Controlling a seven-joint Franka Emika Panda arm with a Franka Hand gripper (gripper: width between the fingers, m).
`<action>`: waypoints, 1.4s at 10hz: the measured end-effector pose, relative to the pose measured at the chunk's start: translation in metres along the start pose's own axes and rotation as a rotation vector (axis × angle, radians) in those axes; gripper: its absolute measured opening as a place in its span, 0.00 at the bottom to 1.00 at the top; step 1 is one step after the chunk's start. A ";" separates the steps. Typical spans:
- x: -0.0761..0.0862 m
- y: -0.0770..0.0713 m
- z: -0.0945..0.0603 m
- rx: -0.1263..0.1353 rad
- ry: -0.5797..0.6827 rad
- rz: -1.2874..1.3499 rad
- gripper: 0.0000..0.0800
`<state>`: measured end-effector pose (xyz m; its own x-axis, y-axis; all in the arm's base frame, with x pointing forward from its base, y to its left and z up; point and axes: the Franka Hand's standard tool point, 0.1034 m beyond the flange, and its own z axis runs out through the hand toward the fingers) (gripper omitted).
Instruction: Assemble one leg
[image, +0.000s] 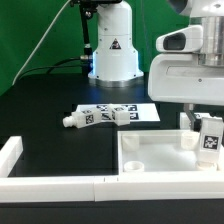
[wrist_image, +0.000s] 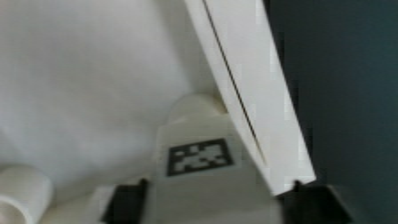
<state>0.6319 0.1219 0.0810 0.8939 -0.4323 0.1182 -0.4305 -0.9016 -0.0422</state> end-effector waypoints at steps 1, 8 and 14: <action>0.000 0.002 0.001 -0.003 -0.001 0.089 0.36; 0.006 0.004 0.002 0.039 -0.060 0.854 0.36; 0.007 0.004 0.003 0.070 -0.102 1.105 0.60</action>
Offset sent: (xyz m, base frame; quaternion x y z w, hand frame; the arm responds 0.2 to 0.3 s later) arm 0.0000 0.0000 0.0000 0.0000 0.0000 0.1938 0.9810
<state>0.6368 0.1152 0.0792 0.0305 -0.9944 -0.1009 -0.9914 -0.0173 -0.1299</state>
